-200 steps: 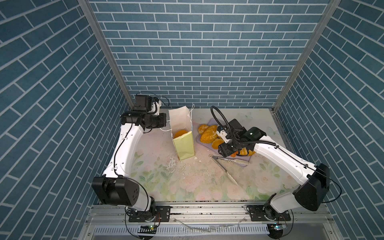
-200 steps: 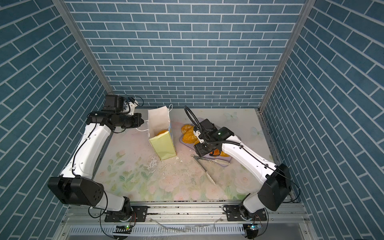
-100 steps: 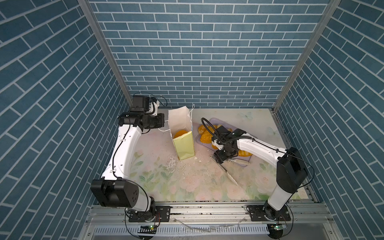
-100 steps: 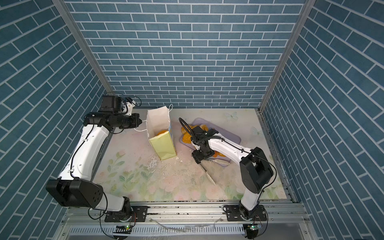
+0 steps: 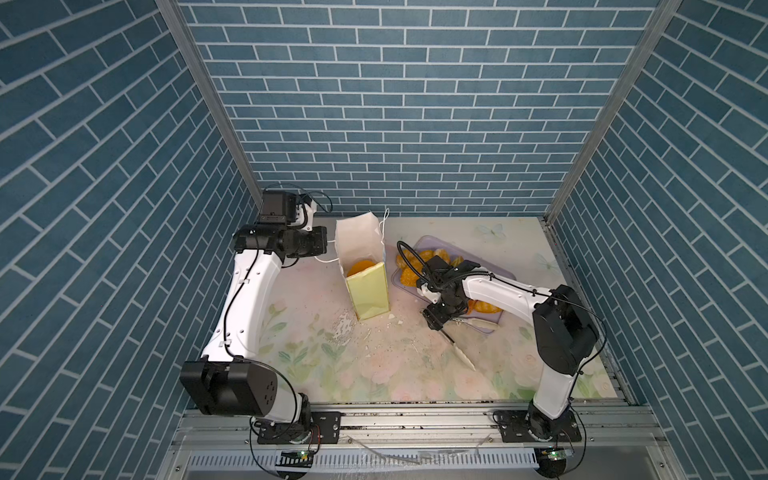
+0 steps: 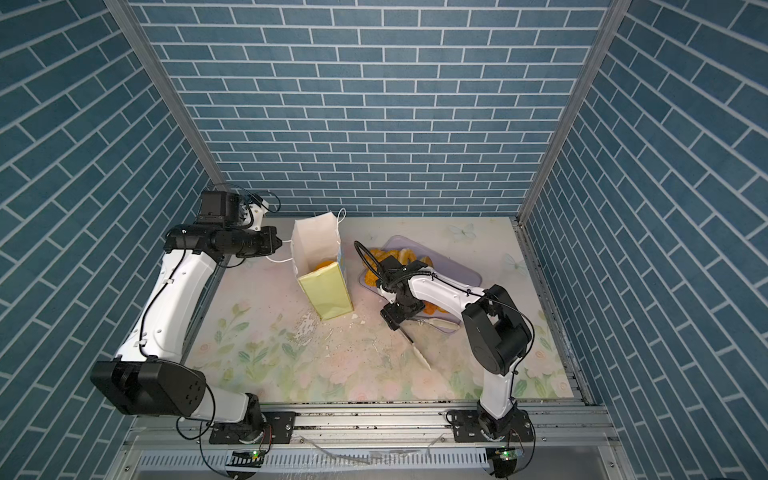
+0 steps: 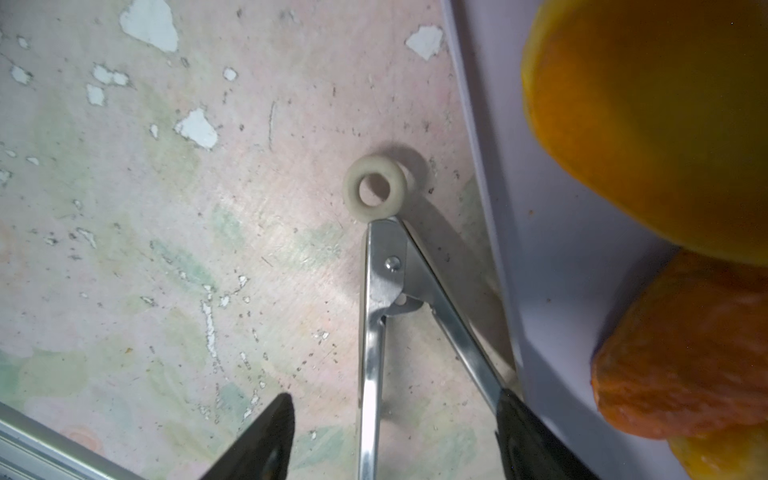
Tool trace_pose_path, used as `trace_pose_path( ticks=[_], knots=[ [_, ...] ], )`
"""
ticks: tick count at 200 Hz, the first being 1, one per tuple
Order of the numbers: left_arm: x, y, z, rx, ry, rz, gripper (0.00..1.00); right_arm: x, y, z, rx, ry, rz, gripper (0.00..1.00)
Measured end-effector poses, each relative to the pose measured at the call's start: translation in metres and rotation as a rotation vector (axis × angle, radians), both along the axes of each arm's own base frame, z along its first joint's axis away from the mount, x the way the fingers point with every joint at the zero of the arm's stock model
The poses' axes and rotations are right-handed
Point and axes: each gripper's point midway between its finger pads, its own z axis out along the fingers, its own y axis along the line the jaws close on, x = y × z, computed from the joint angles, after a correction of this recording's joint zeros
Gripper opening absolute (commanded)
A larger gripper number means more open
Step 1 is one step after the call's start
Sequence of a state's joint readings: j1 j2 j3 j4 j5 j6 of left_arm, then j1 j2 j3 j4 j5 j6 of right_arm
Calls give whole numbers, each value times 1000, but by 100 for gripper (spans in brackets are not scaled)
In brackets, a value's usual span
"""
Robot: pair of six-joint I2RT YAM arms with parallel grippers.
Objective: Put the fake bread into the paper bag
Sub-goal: 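Lower the right gripper onto the silver tongs on the table and grasp them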
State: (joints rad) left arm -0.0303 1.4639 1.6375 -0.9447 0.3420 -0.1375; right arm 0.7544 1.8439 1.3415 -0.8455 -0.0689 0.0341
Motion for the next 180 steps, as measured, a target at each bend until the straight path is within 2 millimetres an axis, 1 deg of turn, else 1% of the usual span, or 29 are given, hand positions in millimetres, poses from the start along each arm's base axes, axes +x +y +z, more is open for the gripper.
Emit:
trace_pose_path(
  ticks=[27,50,71,101,112,130,155,180],
  knots=[
    [0,0,0,-2,0,-1,3,3,-3,-5,-14,-15,15,79],
    [0,-1,0,-3,1,-2,5,2,-8,-11,-23,-12,27,79],
    [0,-1,0,-5,2,0,10,2,-10,-14,-27,-7,26,76],
    [-5,0,4,-7,-4,3,24,4,-11,-16,-21,-5,35,74],
    [-7,0,8,-4,-13,2,28,4,-12,-19,-25,-3,38,74],
    [-12,0,13,-6,-24,6,31,3,-15,-23,-32,5,38,74],
    [-16,1,17,-5,-34,6,34,4,-16,-23,-33,6,49,74],
    [-18,1,15,-5,-30,6,38,3,-17,-23,-33,8,58,74]
  ],
)
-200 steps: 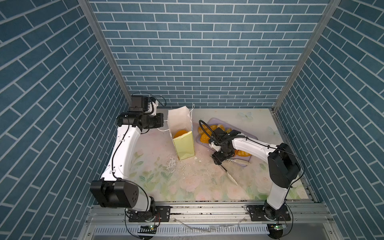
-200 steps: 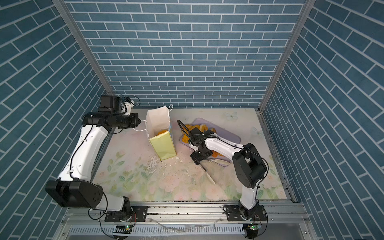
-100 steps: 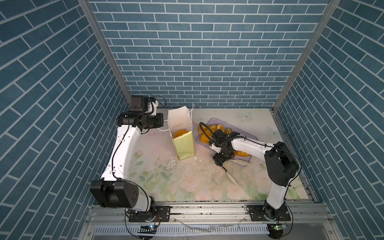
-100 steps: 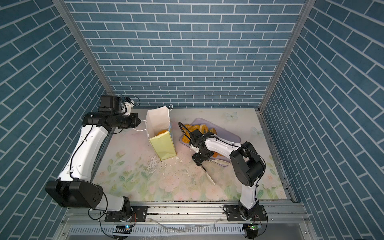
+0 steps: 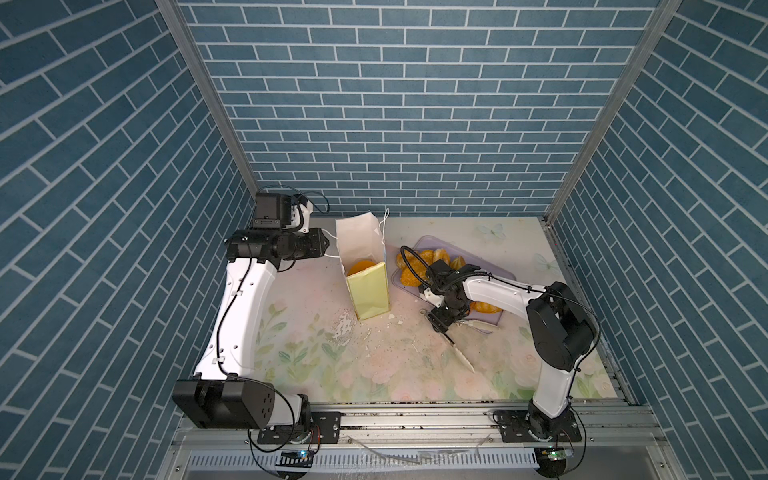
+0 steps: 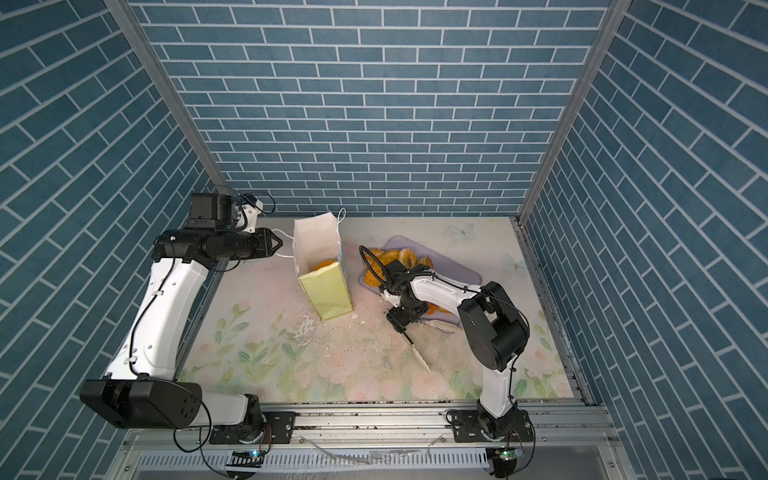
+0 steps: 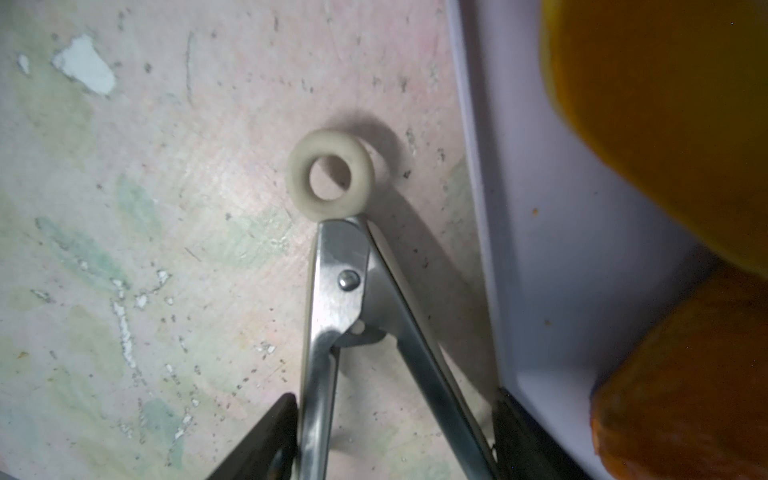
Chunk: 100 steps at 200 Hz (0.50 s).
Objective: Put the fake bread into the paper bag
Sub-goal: 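Lower the right gripper onto the silver tongs on the table and grasp them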
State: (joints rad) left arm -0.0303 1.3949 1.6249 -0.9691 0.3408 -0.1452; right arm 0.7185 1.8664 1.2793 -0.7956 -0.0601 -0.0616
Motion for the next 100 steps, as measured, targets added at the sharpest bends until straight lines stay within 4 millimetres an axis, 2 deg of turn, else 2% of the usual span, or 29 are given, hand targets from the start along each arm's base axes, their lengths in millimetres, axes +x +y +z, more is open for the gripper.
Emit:
trace_pose_path(
  ticks=[57,100],
  knots=[
    [-2,0,-2,1,8,0,44,-2,-3,0,-14,3,36,75],
    [-5,1,1,6,-2,-1,51,-9,-11,-1,-47,28,75,80]
  ],
)
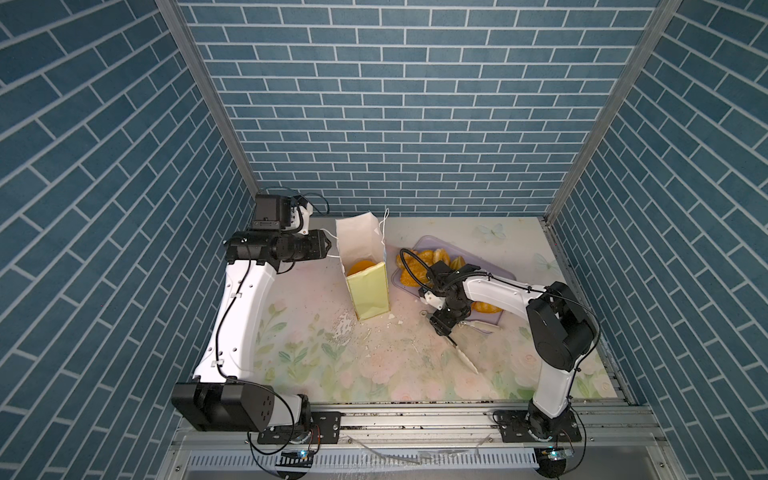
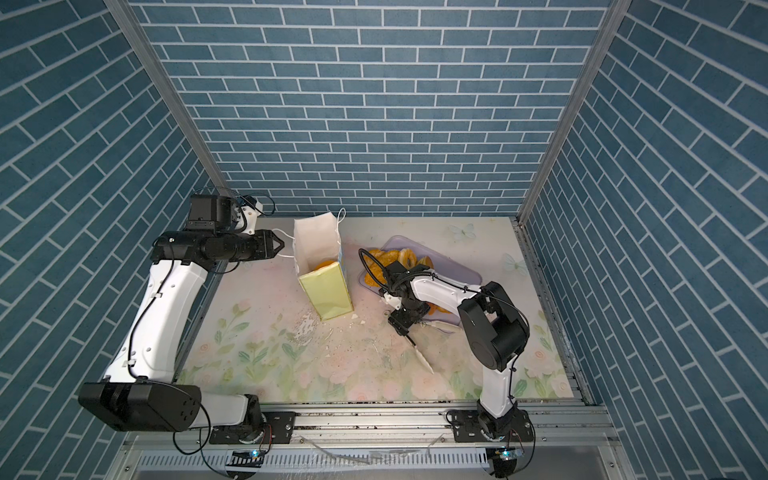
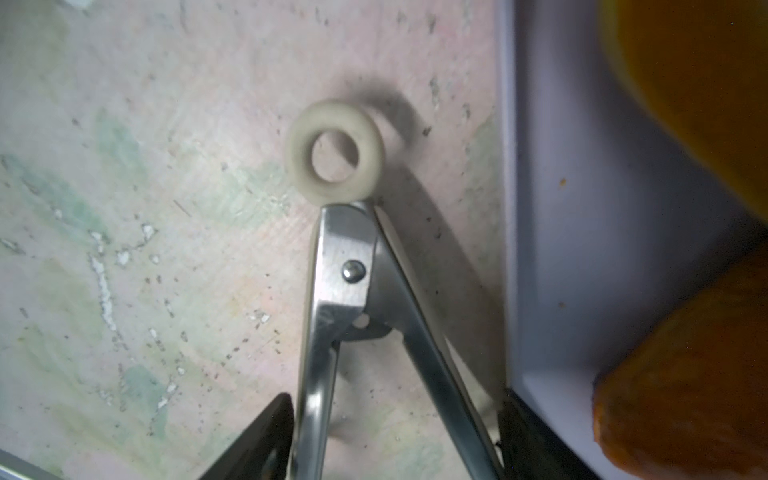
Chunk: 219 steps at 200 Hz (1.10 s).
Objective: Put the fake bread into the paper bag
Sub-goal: 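Lower the right gripper onto the silver tongs on the table and grasp them, then release the bag with the left gripper, reach for the tongs while the right lifts them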
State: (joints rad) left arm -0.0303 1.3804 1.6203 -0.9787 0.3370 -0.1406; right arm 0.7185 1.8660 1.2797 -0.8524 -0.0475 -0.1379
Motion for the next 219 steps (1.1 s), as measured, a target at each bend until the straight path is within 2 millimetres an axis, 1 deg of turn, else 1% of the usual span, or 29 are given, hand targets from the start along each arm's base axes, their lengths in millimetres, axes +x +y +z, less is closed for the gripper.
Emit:
trace_pose_path(
  ticks=[9,36,62,84,128,140,151,164,175,191,219],
  knots=[
    [-1,0,1,0,-2,0,52,-1,-1,0,-5,5,6,82],
    [-3,0,4,-1,-9,0,53,-1,-6,1,-21,3,24,83],
    [-3,0,4,-1,-9,0,54,0,-11,-1,-44,0,20,81],
    [-3,0,5,-1,-11,0,55,1,-13,-5,-60,2,26,74],
    [-8,1,13,1,-31,3,59,2,-14,-5,-59,2,40,61],
    [-11,1,16,2,-38,4,59,2,-14,-5,-58,0,40,54],
    [-13,2,18,5,-41,7,60,3,-14,-3,-53,0,36,51],
    [-15,4,20,14,-46,15,62,2,-12,1,-36,-4,36,47],
    [-16,6,23,23,-52,24,63,1,-10,7,-14,-14,35,46],
    [-20,10,29,38,-62,37,64,0,-6,21,37,-37,36,43],
    [-28,13,41,70,-94,53,65,-3,0,45,130,-91,39,42]
  ],
)
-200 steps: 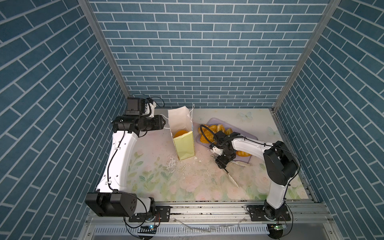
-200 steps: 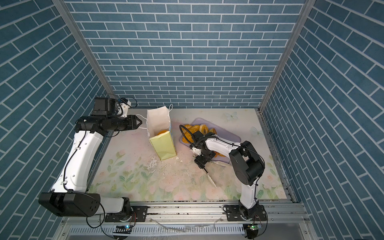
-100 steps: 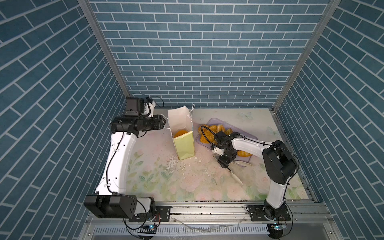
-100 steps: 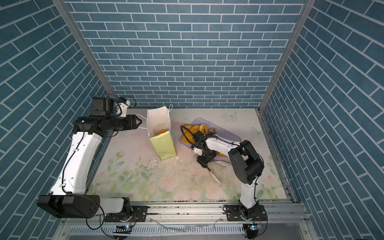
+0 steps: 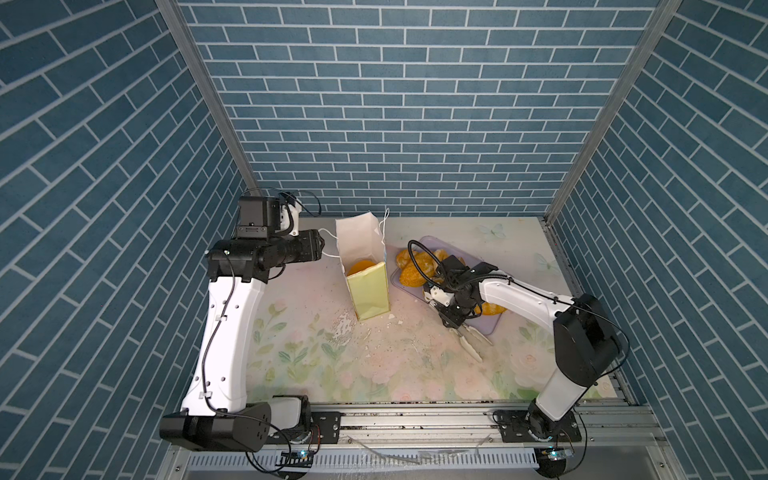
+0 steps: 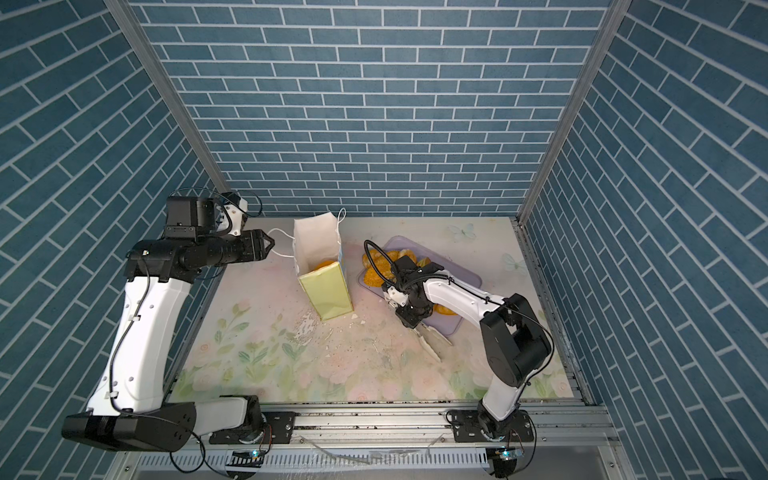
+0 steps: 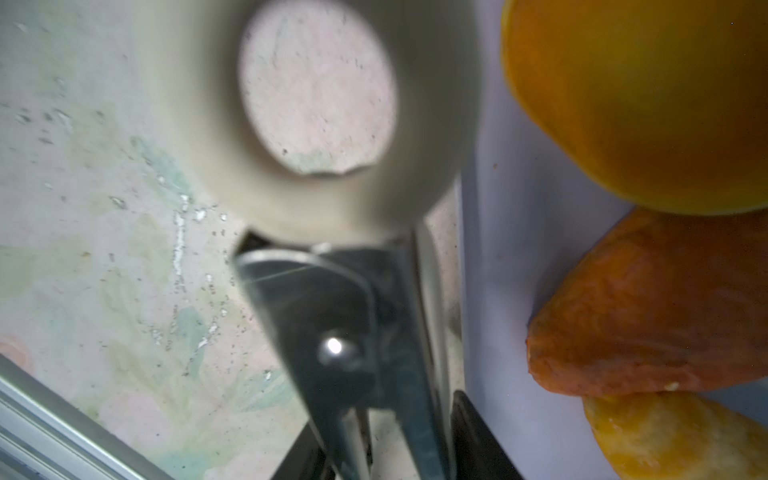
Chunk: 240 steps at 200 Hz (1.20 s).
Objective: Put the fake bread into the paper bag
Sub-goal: 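Release the bag with the left gripper, reach for the tongs while the right lifts them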
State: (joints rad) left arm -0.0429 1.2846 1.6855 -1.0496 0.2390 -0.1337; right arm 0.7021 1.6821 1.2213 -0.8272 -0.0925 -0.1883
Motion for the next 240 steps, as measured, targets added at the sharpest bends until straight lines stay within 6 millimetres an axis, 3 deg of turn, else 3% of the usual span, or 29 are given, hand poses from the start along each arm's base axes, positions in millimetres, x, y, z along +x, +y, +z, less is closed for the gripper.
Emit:
trace_pose_path(
  ticks=[64,107,137,187,240],
  knots=[
    [-18,-19,29,66,-78,-44,66,3,8,30,140,-113,-25,40],
    [-34,-38,50,52,-165,-100,66,22,18,66,289,-233,-104,40],
    [-40,-55,56,18,-209,-153,66,36,20,77,344,-261,-160,40],
    [-45,-114,44,-18,-225,-345,65,56,32,118,482,-313,-214,40],
    [-62,-182,27,22,-244,-542,66,57,31,156,603,-353,-250,41]
  ],
)
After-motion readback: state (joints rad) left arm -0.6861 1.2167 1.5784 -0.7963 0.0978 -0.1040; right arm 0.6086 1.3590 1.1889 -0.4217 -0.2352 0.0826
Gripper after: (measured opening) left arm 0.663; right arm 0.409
